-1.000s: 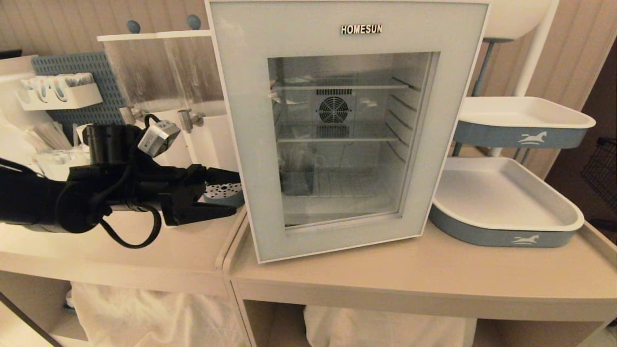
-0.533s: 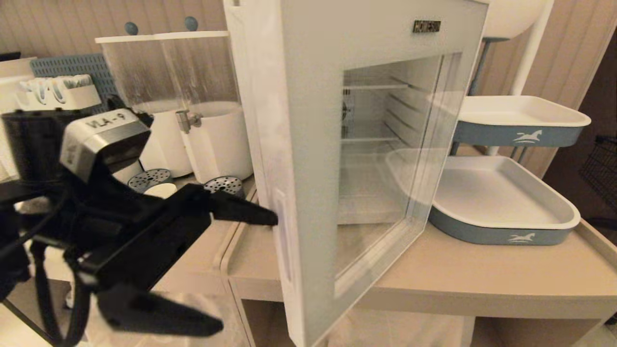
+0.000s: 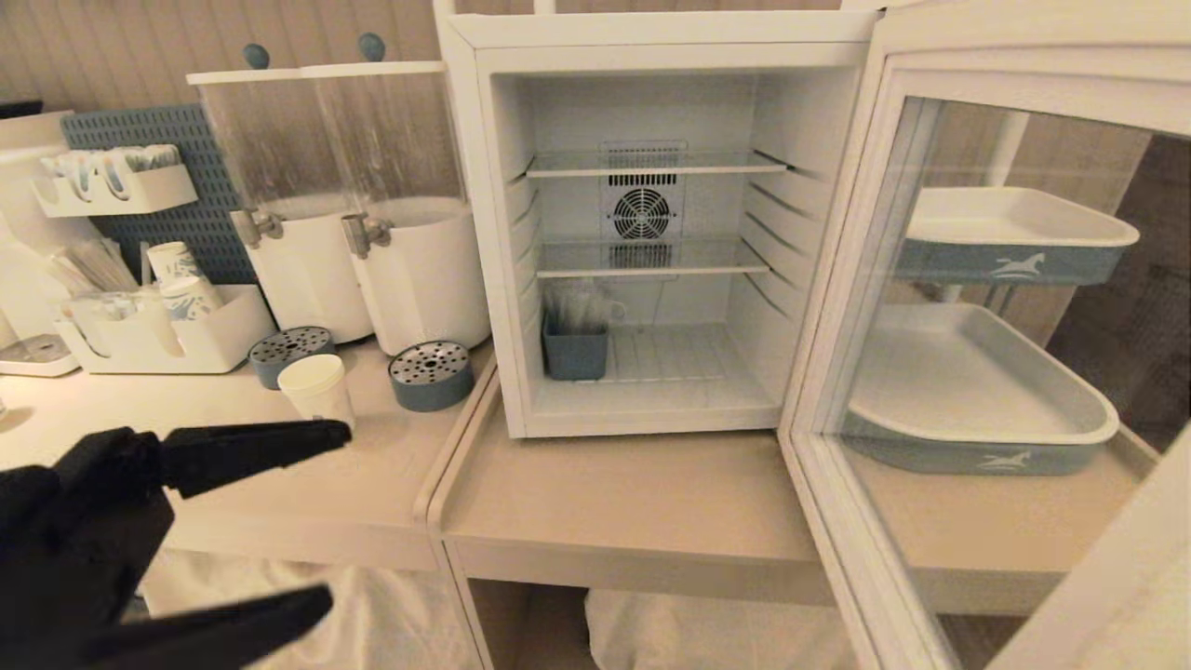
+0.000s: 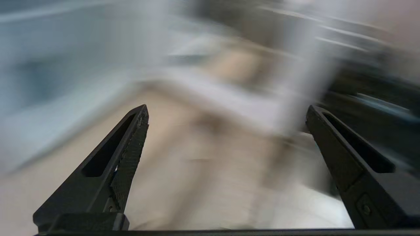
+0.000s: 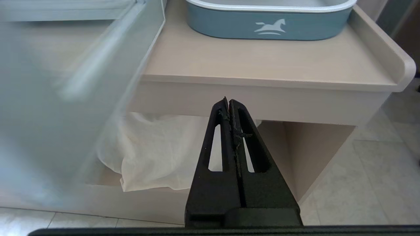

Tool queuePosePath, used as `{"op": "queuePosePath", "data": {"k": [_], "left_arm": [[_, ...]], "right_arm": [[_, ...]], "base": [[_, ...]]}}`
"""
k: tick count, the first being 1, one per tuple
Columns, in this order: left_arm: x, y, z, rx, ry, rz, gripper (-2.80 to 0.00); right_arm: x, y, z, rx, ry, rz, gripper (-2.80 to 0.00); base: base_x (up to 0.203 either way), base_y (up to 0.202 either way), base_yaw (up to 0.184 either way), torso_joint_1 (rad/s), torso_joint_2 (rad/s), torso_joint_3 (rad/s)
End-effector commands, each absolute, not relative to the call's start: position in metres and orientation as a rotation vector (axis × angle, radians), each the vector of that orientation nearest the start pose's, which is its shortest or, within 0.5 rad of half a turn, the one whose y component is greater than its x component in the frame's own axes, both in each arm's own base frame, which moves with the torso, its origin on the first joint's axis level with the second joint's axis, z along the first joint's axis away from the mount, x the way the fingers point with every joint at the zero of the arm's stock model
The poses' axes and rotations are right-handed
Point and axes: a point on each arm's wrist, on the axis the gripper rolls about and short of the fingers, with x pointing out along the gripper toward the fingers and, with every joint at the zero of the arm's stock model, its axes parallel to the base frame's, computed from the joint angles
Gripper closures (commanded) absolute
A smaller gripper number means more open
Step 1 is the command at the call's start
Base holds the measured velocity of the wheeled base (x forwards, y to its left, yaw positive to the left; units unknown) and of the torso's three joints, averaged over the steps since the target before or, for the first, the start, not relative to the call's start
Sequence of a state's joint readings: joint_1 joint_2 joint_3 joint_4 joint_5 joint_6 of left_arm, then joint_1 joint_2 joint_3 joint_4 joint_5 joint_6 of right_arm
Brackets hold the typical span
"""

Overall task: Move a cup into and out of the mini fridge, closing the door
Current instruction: Open the freezer door

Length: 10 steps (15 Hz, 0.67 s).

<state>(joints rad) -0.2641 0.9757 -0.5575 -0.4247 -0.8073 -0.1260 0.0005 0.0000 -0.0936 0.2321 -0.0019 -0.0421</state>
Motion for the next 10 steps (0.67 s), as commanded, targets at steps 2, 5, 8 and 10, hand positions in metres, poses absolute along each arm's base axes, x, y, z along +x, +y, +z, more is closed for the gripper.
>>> {"op": "queuePosePath", "data": {"k": [2, 5, 8, 10], "left_arm": [[0.103, -0.007, 0.238, -0.089, 0.018, -0.446, -2.8], [0.081, 0.018, 0.229, 0.002, 0.018, -0.003, 0.0], [0.027, 0.008, 0.227, 0.082, -0.082, 0.252, 0.0], [-0.012, -0.009, 0.216, 0.099, -0.129, 0.308, 0.0]], "right_arm": [[-0.032, 0.0, 0.077, -0.043, 0.14, 0.001, 0.0], [-0.032, 0.0, 0.077, -0.043, 0.14, 0.001, 0.0], [-0.032, 0.0, 0.077, -0.043, 0.14, 0.001, 0.0], [-0.032, 0.0, 0.077, -0.043, 0.14, 0.001, 0.0]], "base": [[0.0, 0.0, 0.0, 0.0, 0.0, 0.0], [0.0, 0.0, 0.0, 0.0, 0.0, 0.0], [0.0, 0.0, 0.0, 0.0, 0.0, 0.0], [0.0, 0.0, 0.0, 0.0, 0.0, 0.0]]}}
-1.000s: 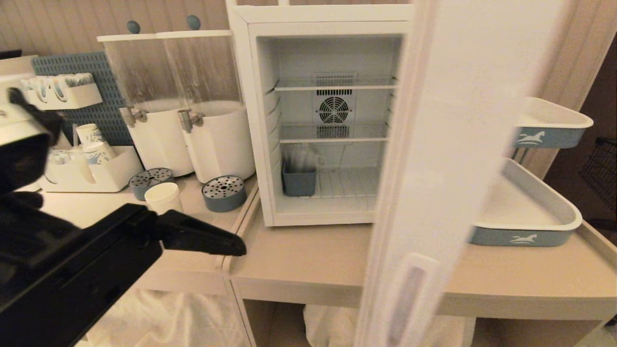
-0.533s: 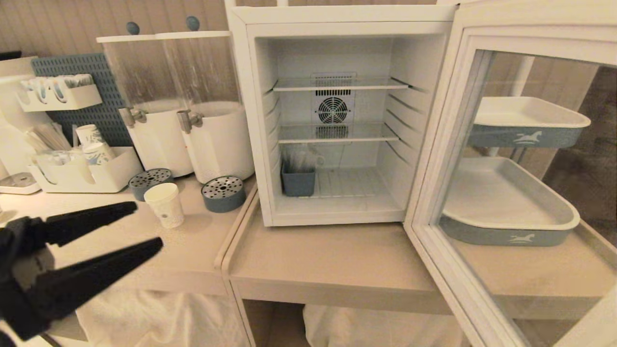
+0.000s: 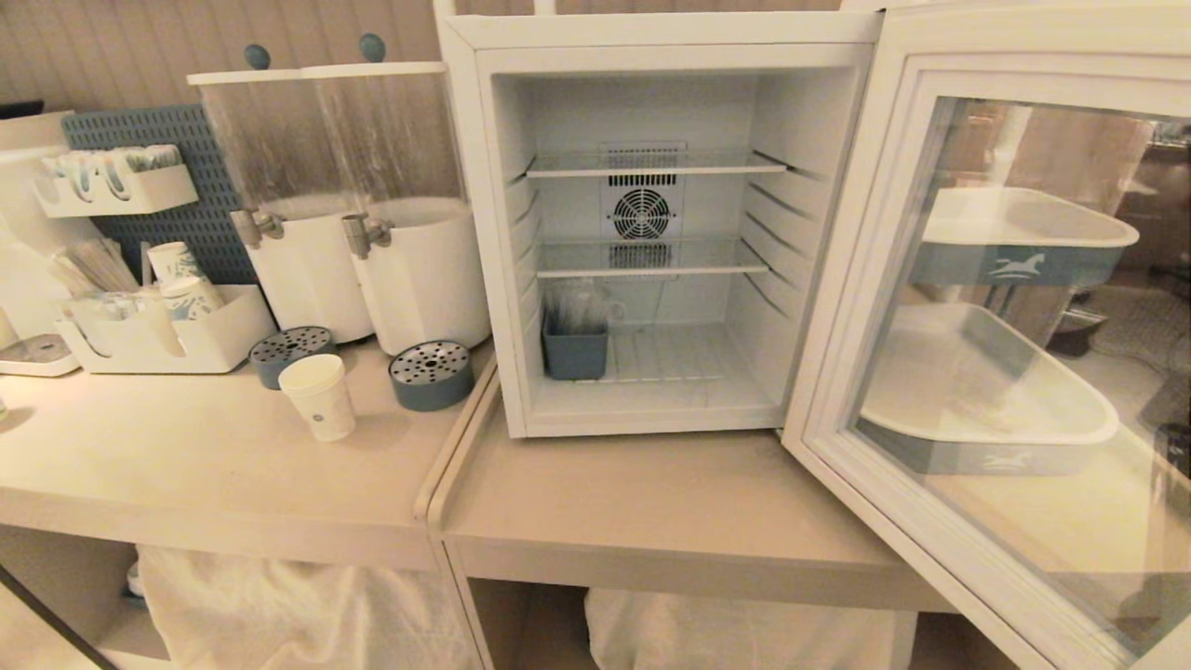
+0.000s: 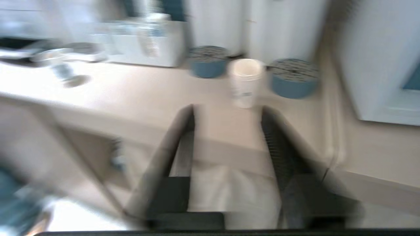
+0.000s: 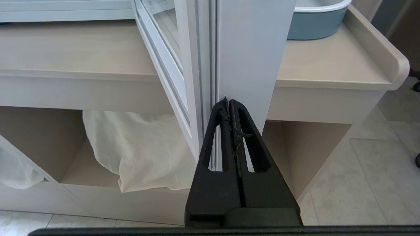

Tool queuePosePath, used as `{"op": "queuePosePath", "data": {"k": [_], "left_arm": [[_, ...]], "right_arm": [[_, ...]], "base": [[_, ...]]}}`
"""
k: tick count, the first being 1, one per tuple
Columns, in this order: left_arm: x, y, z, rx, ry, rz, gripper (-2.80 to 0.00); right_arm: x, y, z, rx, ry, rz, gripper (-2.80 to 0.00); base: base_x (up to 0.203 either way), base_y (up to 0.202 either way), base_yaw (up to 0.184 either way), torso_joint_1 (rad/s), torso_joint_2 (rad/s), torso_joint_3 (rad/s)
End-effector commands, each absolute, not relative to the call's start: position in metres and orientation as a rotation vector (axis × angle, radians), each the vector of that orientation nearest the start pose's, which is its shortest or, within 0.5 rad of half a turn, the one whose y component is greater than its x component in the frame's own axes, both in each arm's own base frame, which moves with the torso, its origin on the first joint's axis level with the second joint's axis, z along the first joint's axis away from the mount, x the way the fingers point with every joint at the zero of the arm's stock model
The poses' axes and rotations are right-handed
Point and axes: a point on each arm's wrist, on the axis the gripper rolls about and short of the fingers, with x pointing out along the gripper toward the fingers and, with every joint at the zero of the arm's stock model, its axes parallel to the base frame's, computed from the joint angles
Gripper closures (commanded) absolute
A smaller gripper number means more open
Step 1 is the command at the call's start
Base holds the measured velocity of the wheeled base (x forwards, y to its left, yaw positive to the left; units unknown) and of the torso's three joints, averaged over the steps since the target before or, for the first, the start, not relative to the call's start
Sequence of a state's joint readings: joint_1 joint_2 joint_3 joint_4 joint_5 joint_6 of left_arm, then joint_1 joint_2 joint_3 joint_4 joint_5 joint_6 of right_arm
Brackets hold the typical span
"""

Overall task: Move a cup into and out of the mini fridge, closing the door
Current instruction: Put the paper cup in the freezer

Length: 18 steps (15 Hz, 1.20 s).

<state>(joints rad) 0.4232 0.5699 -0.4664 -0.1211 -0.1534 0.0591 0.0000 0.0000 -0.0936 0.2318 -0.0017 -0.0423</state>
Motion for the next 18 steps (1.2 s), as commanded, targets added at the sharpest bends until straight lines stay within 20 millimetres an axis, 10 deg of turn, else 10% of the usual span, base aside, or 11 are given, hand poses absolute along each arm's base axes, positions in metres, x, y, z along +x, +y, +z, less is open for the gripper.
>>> {"op": "queuePosePath", "data": {"k": [1, 6, 9, 15, 18], "left_arm": [[-0.026, -0.015, 0.211, 0.071, -0.106, 0.311, 0.0], [-0.089, -0.005, 0.214, -0.019, 0.046, -0.067, 0.0], [-0.121, -0.001, 0.17, -0.026, 0.042, -0.017, 0.0], [-0.027, 0.002, 0.076, -0.041, 0.071, 0.094, 0.0], [-0.023, 0.001, 0.083, -0.034, -0.08, 0.034, 0.0]], "right_arm": [[-0.032, 0.0, 0.077, -0.043, 0.14, 0.001, 0.0], [-0.032, 0.0, 0.077, -0.043, 0.14, 0.001, 0.0], [-0.032, 0.0, 0.077, -0.043, 0.139, 0.003, 0.0], [-0.032, 0.0, 0.077, -0.044, 0.14, 0.004, 0.0], [-0.032, 0.0, 0.077, -0.043, 0.139, 0.003, 0.0]], "base": [[0.0, 0.0, 0.0, 0.0, 0.0, 0.0], [0.0, 0.0, 0.0, 0.0, 0.0, 0.0], [0.0, 0.0, 0.0, 0.0, 0.0, 0.0], [0.0, 0.0, 0.0, 0.0, 0.0, 0.0], [0.0, 0.0, 0.0, 0.0, 0.0, 0.0]]}}
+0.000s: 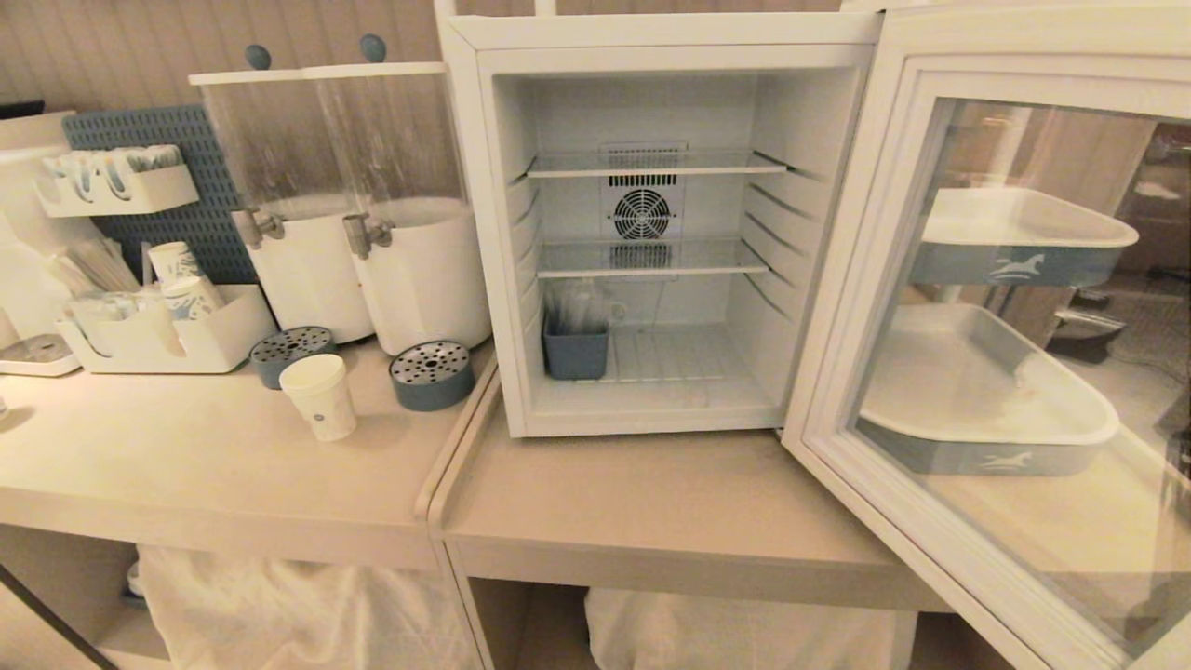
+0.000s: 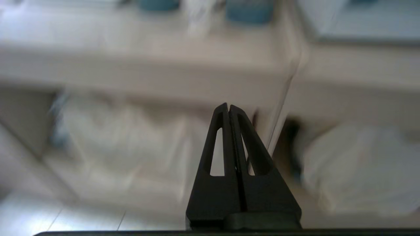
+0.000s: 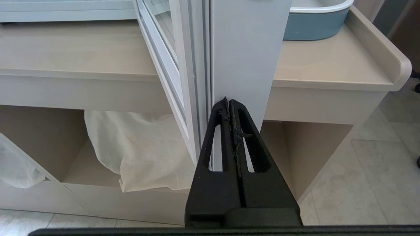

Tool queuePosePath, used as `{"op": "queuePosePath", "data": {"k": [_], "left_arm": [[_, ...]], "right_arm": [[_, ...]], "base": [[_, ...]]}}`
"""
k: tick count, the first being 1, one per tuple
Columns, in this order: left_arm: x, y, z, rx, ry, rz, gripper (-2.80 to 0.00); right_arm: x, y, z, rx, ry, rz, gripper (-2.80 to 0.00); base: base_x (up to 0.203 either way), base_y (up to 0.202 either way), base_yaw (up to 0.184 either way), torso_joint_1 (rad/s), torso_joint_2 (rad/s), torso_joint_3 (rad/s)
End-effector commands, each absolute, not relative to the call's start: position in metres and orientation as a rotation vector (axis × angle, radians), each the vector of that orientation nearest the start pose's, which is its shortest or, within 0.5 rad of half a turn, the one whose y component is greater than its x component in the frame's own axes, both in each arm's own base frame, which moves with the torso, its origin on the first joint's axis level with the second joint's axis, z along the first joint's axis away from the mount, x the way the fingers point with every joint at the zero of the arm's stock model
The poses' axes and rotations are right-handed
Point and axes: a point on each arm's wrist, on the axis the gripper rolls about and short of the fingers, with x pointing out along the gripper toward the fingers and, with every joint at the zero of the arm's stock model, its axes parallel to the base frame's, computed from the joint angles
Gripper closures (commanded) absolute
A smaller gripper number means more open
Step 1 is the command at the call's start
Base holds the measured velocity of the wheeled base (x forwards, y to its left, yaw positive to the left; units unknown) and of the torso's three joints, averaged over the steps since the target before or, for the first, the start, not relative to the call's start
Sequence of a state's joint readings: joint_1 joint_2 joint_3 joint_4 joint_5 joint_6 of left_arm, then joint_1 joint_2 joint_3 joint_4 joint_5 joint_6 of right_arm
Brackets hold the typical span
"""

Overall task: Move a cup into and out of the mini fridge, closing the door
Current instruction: Put the paper cup in the freezer

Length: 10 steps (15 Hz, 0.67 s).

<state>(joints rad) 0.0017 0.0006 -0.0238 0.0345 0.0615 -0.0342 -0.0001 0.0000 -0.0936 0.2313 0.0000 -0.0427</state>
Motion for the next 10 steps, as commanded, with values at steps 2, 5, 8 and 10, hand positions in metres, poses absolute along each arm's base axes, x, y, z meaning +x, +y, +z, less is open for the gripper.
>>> {"op": "queuePosePath", "data": {"k": [2, 5, 8, 10], "left_arm": [[-0.0231, 0.0, 0.0795, -0.04, -0.038, 0.002, 0.0], [-0.0231, 0.0, 0.0795, -0.04, -0.038, 0.002, 0.0], [-0.0231, 0.0, 0.0795, -0.036, -0.039, 0.001, 0.0], [-0.0231, 0.0, 0.0796, -0.029, -0.04, 0.001, 0.0]], "right_arm": [[-0.0316, 0.0, 0.0773, -0.043, 0.139, 0.003, 0.0], [-0.0316, -0.0001, 0.0772, -0.043, 0.14, -0.002, 0.0], [-0.0315, 0.0001, 0.077, -0.053, 0.139, 0.007, 0.0], [-0.0315, 0.0001, 0.077, -0.051, 0.139, 0.007, 0.0]], "base": [[0.0, 0.0, 0.0, 0.0, 0.0, 0.0], [0.0, 0.0, 0.0, 0.0, 0.0, 0.0], [0.0, 0.0, 0.0, 0.0, 0.0, 0.0], [0.0, 0.0, 0.0, 0.0, 0.0, 0.0]]}}
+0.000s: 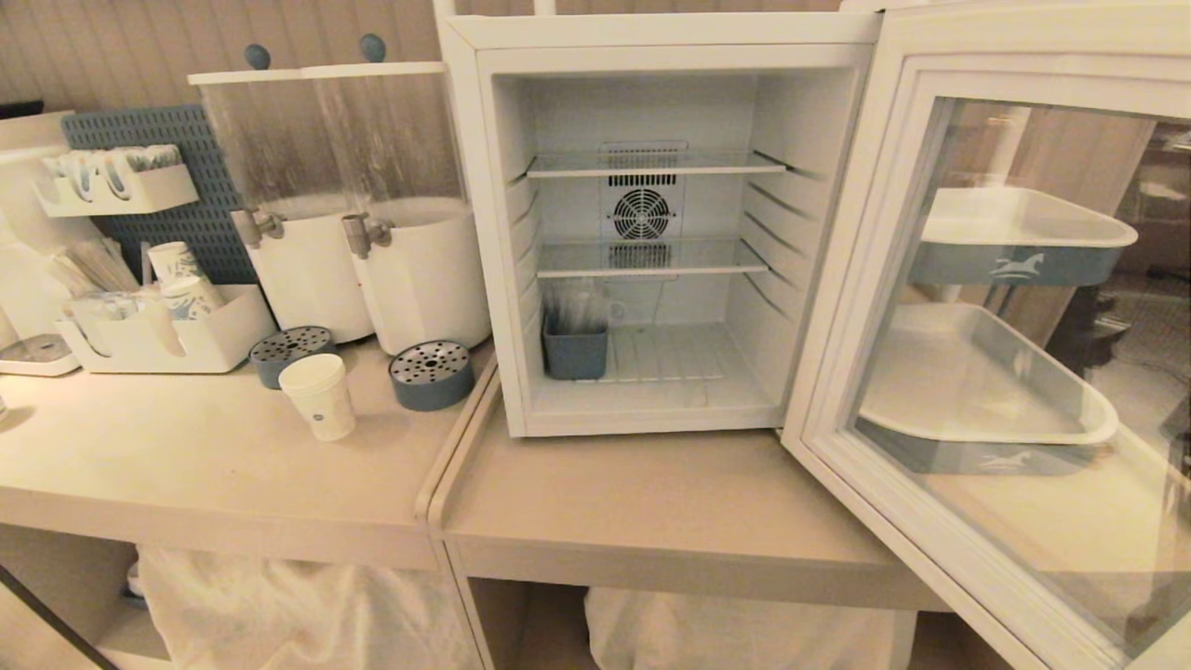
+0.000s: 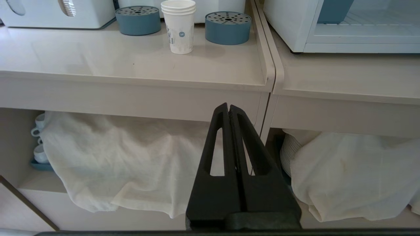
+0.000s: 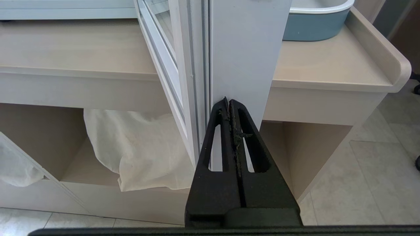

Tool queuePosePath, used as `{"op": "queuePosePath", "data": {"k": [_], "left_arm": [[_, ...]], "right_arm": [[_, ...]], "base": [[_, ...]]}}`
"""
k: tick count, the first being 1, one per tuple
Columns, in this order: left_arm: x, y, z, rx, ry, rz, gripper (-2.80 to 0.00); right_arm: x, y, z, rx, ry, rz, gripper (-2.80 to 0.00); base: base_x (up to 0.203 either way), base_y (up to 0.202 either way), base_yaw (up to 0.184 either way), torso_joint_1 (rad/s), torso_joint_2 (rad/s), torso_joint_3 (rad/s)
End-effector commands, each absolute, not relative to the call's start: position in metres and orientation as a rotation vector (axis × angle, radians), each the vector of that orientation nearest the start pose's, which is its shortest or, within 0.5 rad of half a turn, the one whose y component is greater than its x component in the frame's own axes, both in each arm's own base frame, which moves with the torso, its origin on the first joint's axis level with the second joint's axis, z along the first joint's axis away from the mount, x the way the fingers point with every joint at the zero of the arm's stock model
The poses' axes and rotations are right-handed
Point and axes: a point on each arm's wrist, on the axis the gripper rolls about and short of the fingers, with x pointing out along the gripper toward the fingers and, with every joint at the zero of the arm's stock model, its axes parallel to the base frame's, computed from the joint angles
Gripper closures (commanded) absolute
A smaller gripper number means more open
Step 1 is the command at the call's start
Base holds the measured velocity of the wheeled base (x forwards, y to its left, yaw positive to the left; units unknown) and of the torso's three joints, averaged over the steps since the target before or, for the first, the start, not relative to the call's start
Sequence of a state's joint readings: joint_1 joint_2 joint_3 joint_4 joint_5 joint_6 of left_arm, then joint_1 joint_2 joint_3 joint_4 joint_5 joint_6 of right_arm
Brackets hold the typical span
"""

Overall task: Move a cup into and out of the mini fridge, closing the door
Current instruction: Put the paper cup in the freezer

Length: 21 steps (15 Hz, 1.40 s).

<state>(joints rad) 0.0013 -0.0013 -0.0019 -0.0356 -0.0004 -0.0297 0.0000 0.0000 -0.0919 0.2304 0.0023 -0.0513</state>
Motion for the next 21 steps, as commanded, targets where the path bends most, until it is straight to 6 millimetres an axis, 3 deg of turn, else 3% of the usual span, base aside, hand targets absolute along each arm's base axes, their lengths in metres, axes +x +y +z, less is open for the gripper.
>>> {"op": "queuePosePath", "data": {"k": [1, 8, 17, 21], "left_arm": [[-0.0231, 0.0, 0.0796, -0.029, -0.04, 0.001, 0.0], [-0.0231, 0.0, 0.0796, -0.032, -0.04, 0.001, 0.0], [-0.0231, 0.0, 0.0796, -0.034, -0.04, 0.002, 0.0], [-0.0231, 0.0, 0.0796, -0.035, -0.04, 0.002, 0.0]], "right_arm": [[-0.0315, 0.0, 0.077, -0.05, 0.14, 0.005, 0.0], [-0.0316, 0.0, 0.0773, -0.05, 0.138, 0.005, 0.0], [-0.0316, 0.0, 0.0773, -0.047, 0.139, 0.005, 0.0], [-0.0315, 0.0, 0.0773, -0.047, 0.141, 0.005, 0.0]], "base": [[0.0, 0.0, 0.0, 0.0, 0.0, 0.0], [0.0, 0.0, 0.0, 0.0, 0.0, 0.0], [-0.178, 0.0, 0.002, 0.002, 0.0, 0.003], [-0.013, 0.0, 0.002, 0.0, 0.0, 0.002]]}}
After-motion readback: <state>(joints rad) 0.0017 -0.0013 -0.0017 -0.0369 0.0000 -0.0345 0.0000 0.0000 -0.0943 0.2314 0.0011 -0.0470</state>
